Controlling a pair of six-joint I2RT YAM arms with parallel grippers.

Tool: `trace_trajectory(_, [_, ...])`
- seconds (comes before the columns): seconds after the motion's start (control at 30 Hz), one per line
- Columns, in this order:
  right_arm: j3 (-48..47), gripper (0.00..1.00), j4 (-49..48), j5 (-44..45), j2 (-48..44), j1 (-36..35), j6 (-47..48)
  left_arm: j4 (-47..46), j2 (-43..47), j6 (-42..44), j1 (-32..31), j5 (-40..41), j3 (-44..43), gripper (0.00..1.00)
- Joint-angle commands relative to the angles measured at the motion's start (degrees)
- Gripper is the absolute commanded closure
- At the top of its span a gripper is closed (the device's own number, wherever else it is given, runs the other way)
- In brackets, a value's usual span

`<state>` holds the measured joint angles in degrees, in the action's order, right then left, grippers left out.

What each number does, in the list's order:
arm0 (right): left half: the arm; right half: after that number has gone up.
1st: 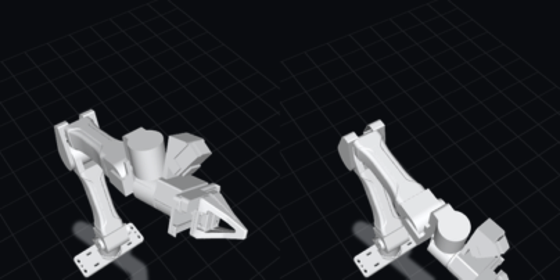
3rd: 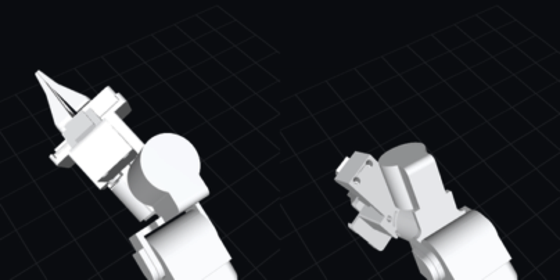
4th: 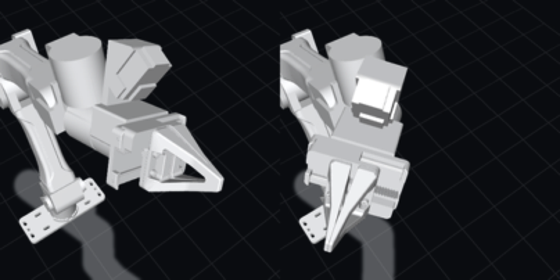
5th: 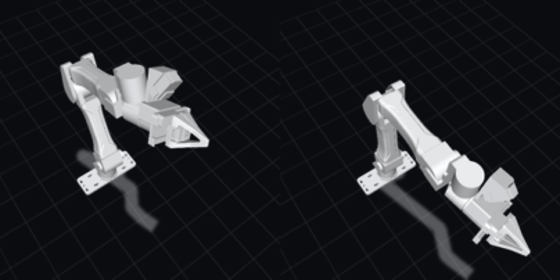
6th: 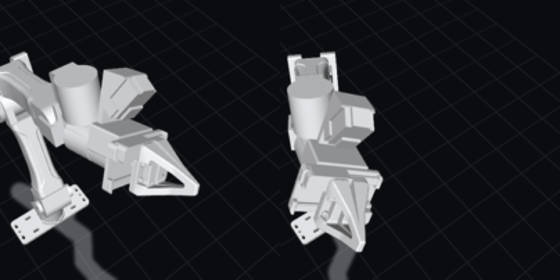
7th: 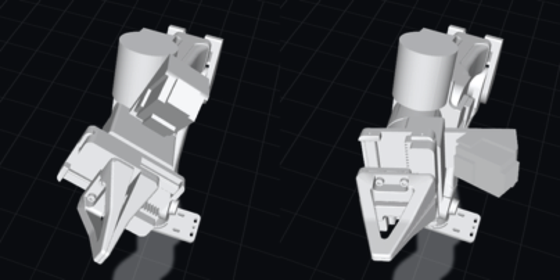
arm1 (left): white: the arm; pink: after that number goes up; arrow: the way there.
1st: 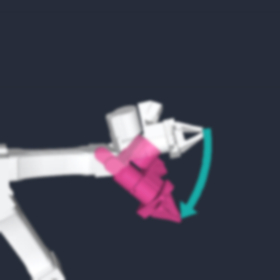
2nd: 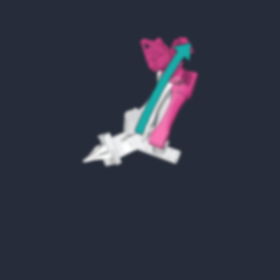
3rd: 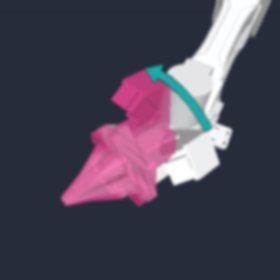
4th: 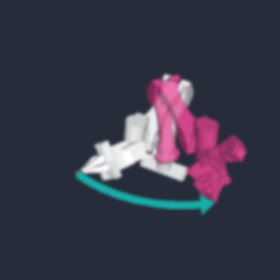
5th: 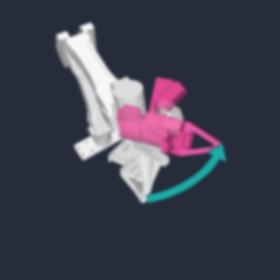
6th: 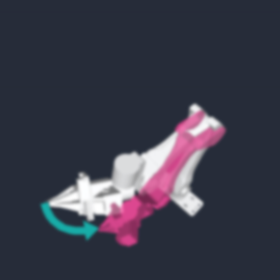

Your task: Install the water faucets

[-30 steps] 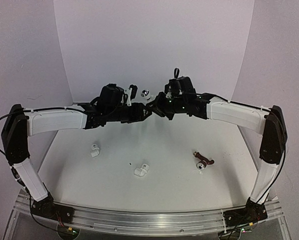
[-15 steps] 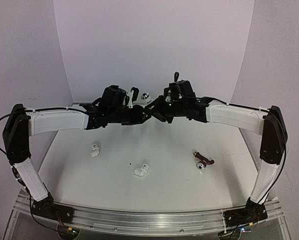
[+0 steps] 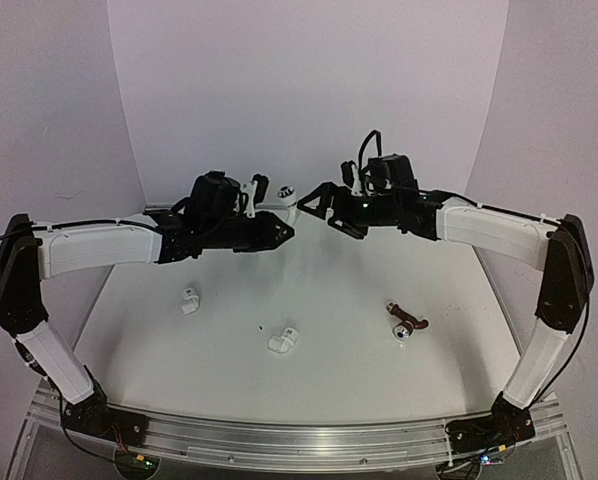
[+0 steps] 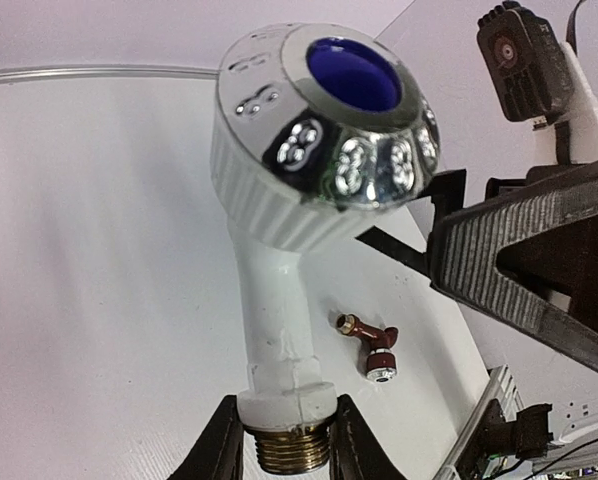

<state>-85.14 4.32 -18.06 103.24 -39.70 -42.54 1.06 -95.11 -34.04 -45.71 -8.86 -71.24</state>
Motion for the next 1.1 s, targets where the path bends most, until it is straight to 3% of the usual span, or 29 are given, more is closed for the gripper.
trace_trajectory(0.0, [2.94, 0.02, -1.6, -9.36, -5.15, 4.34, 13.09, -1.44, 5.95, 1.81, 0.1, -2.07, 0.72, 1.0])
trace_trajectory(0.03, [4.58, 0.02, -1.68, -18.81, -6.34, 7.38, 19.31, -1.41, 7.24, 2.36, 0.1, -4.64, 1.31, 1.0])
trace_trajectory(0.17, [4.29, 0.02, 1.46, -33.4, -7.94, 10.67, 35.95, 1.89, 9.34, 3.36, 0.1, -9.81, 1.46, 1.0])
trace_trajectory(0.2, [3.99, 0.02, 6.04, -36.98, -9.38, 11.57, 46.05, 3.17, 10.39, 3.8, 0.1, -12.12, 1.53, 1.0])
trace_trajectory(0.3, [-1.74, 0.02, 24.75, -41.09, -9.96, 11.6, 63.43, 6.76, 13.65, 5.66, 0.1, -17.57, 2.06, 1.0])
trace_trajectory(0.43, [-8.59, 0.02, 42.91, -45.79, -7.72, 11.5, 79.08, 9.7, 17.81, 8.22, 0.08, -23.92, 3.55, 1.0])
trace_trajectory(0.57, [-10.73, 0.02, 47.29, -48.85, -6.58, 10.17, 80.5, 9.34, 20.37, 8.89, -0.06, -27.95, 5.1, 1.0])
trace_trajectory(0.73, [-13.77, 0.07, 50.66, -50.25, -3.97, 3.61, 79.76, 8.11, 21.16, 9.08, -0.28, -32.27, 6.29, 1.0])
trace_trajectory(1.07, [-18.92, 0.13, 49.39, -54.5, -0.46, 2.41, 75.02, 5.17, 21.22, 9.21, -2.53, -35.47, 7.48, 1.0])
